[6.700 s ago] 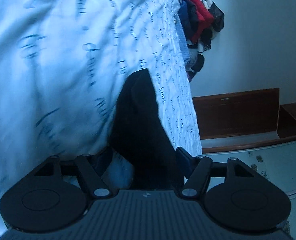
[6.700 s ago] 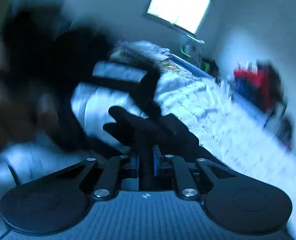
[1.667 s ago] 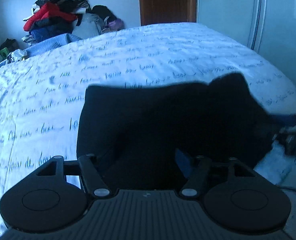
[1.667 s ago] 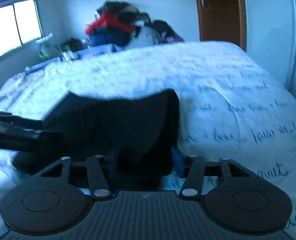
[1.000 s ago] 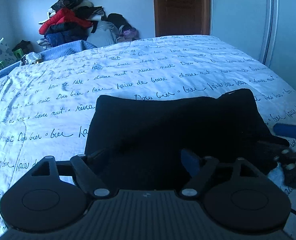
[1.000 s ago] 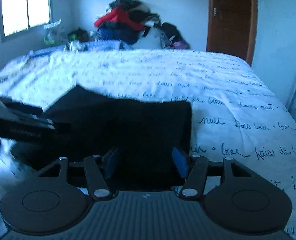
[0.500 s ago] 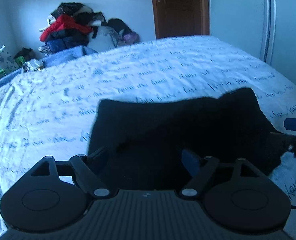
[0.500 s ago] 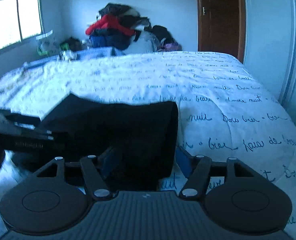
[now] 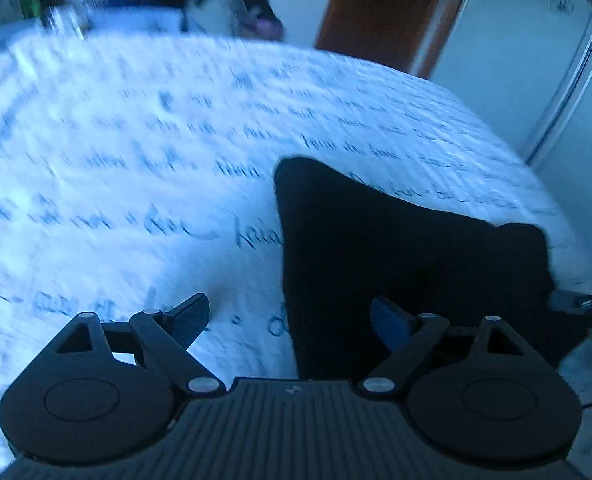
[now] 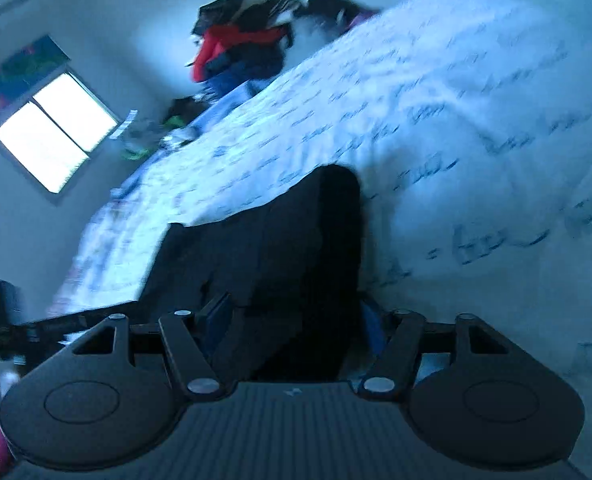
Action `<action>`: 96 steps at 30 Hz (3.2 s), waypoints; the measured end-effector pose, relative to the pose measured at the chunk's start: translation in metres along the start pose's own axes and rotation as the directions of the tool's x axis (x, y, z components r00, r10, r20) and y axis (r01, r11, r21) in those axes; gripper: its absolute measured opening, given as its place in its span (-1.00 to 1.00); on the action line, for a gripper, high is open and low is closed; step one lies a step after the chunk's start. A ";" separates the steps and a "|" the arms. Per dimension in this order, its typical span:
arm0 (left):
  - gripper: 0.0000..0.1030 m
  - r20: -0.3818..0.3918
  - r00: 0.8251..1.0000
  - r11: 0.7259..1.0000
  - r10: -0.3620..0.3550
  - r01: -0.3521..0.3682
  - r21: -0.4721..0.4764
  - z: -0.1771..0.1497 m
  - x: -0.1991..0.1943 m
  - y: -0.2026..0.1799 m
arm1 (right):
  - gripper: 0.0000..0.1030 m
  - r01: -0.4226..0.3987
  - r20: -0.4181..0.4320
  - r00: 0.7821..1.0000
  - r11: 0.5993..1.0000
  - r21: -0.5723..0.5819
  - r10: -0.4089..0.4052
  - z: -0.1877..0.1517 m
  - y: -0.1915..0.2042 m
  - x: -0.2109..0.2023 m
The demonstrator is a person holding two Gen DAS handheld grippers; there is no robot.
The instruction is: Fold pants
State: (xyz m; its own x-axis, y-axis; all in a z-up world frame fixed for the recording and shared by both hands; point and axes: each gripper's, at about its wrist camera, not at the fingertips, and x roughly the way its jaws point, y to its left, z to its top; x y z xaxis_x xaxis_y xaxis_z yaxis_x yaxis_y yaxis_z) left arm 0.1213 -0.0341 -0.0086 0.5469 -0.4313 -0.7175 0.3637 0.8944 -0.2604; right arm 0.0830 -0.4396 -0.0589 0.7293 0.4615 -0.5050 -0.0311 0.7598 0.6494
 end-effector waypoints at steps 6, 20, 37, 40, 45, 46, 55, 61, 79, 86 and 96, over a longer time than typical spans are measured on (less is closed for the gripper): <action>0.71 -0.045 0.984 0.984 -0.171 0.168 -0.057 0.003 0.021 0.006 | 0.32 -0.130 -0.073 0.989 0.991 0.038 0.132 0.015 -0.008 0.025; -0.58 0.036 0.998 0.999 -0.045 0.045 -0.013 0.002 0.023 -0.028 | -0.43 -0.048 -0.026 0.999 0.998 -0.048 0.047 0.014 0.024 0.041; -0.58 0.242 0.958 0.984 0.151 -0.168 0.051 0.075 -0.022 0.008 | -0.47 -0.096 0.024 0.994 0.940 -0.328 0.110 0.071 0.130 0.091; -0.57 0.237 0.950 0.975 0.202 -0.218 0.041 0.094 -0.009 0.027 | -0.47 -0.103 0.035 0.992 0.937 -0.334 0.121 0.081 0.139 0.119; -0.56 0.163 0.957 0.970 0.242 -0.241 -0.024 0.114 0.021 0.056 | -0.47 -0.077 0.009 0.996 0.957 -0.278 0.083 0.093 0.133 0.169; -0.56 0.144 0.958 0.969 0.246 -0.245 -0.029 0.113 0.028 0.061 | -0.47 -0.059 0.007 0.998 0.958 -0.280 0.063 0.092 0.130 0.176; 0.06 0.120 0.923 0.931 0.365 -0.361 -0.054 0.097 0.028 0.074 | 0.03 0.006 0.006 1.000 0.999 -0.045 -0.006 0.089 0.070 0.179; 0.57 0.158 0.894 0.904 0.419 -0.428 0.024 0.071 0.000 0.050 | 0.10 0.283 0.240 0.945 0.920 -0.270 -0.221 0.062 0.111 0.123; 0.60 0.219 0.922 0.942 0.319 -0.333 0.032 0.051 -0.009 0.000 | 0.10 -0.036 0.075 0.996 0.987 -0.153 0.048 0.015 0.099 0.097; 0.59 0.186 0.940 0.954 0.285 -0.298 0.046 0.047 0.004 -0.014 | -0.55 -0.076 0.120 0.990 0.997 -0.023 0.078 0.027 0.081 0.112; 0.60 0.120 0.953 0.952 0.279 -0.291 0.093 0.040 0.026 -0.020 | -0.87 0.019 0.119 0.993 1.000 -0.022 -0.016 0.018 0.077 0.109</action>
State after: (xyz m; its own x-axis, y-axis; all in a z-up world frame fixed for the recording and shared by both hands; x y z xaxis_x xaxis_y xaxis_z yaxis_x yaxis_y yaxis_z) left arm 0.1584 -0.0686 0.0036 0.7133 -0.1756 -0.6785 0.2578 0.9660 0.0210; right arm 0.1719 -0.3392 -0.0540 0.8061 0.3913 -0.4439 -0.0326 0.7783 0.6270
